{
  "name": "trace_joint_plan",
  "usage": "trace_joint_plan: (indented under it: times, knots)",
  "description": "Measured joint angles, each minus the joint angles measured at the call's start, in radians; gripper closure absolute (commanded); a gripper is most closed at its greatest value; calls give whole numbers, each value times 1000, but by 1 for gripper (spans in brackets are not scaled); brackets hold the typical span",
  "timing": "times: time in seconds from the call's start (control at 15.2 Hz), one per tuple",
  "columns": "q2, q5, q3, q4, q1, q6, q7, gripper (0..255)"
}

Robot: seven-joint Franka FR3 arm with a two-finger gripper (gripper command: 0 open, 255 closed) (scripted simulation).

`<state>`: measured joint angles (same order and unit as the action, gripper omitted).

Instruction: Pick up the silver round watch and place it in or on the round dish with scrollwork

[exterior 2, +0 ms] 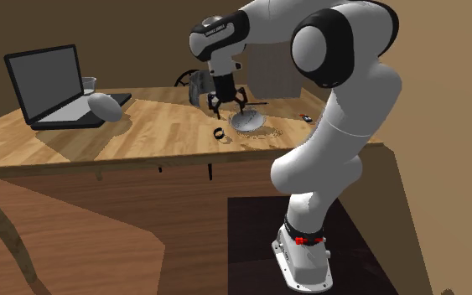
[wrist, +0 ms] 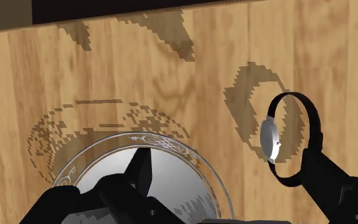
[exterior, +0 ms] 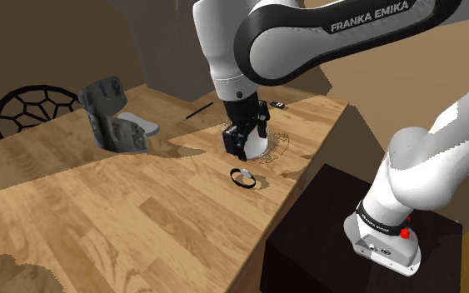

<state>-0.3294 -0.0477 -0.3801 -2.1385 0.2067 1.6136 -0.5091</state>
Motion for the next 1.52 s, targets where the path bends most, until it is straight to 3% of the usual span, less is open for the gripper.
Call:
trace_joint_plan:
  times: [0.26, 0.73, 1.12, 1.19, 1.52]
  knots:
    - [95, 21, -60, 71, 20, 18, -66, 0]
    - [93, 19, -65, -16, 24, 103, -69, 0]
    - [94, 20, -65, -24, 24, 113, -69, 0]
    - [94, 20, -65, -24, 24, 113, -69, 255]
    - [94, 20, -65, -24, 24, 113, -69, 255]
